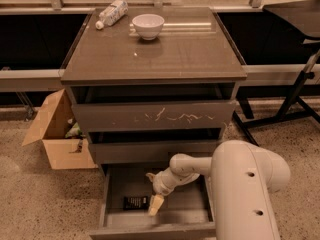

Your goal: Pick rxbar chocolate from bottom drawer and place on counter

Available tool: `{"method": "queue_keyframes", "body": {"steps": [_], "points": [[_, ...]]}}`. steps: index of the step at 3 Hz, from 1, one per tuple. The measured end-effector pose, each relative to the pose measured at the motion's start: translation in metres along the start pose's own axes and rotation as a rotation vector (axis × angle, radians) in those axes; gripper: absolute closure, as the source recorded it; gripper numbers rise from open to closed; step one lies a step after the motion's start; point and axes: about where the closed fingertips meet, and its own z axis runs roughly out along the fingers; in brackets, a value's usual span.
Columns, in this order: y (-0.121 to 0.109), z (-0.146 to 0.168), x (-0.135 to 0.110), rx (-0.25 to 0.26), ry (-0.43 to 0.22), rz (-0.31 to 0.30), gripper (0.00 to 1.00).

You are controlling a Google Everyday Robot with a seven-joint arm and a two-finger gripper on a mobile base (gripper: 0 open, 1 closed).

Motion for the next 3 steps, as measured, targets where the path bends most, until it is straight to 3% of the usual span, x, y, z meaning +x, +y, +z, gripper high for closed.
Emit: {"method": "queue_keyframes", "body": {"steps": [1,3], "points": [[0.000,0.000,0.000,0.000,0.000,0.000,0.00],[-0.019,0.048,0.017,0.014,-0.030,-0.008,0.00]]}}
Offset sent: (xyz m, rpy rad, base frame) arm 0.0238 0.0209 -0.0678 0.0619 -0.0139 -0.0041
